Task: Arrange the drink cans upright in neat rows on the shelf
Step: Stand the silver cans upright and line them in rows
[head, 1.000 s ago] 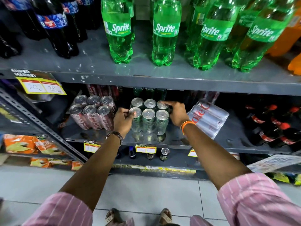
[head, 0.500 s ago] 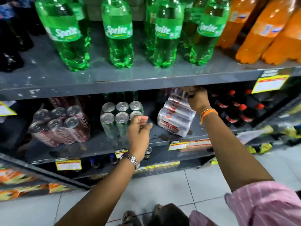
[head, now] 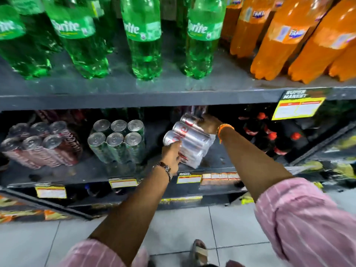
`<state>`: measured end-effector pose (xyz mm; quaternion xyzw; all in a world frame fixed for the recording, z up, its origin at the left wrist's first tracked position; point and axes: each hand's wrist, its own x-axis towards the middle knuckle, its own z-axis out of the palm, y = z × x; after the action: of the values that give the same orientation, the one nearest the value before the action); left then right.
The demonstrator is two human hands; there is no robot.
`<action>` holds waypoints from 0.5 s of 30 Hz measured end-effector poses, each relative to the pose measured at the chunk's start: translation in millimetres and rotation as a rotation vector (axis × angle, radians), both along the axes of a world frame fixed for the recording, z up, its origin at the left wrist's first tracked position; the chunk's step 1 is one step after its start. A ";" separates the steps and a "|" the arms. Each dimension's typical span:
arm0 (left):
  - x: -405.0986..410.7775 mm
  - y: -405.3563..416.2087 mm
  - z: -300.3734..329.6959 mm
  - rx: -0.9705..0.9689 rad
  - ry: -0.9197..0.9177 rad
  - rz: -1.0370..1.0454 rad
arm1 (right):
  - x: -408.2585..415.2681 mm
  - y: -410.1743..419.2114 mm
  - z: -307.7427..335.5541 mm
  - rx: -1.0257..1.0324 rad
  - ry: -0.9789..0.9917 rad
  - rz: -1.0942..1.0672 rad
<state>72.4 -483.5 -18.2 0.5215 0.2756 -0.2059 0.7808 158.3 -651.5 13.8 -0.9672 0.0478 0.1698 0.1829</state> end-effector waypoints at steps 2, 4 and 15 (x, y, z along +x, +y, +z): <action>3.8 -10.5 -4.1 0.012 -0.011 0.070 | 6.0 -7.3 -2.7 0.063 0.057 0.033; 6.0 -17.0 -4.5 0.027 -0.021 0.114 | 29.4 -25.5 -30.7 0.178 0.074 0.021; 25.4 -12.2 9.5 0.239 -0.114 0.020 | -13.2 -47.8 -15.7 0.657 0.044 -0.245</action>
<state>97.8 -495.7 -8.7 0.6186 0.2588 -0.1339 0.7296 145.1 -699.3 -1.9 -0.8399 0.1104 0.1736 0.5023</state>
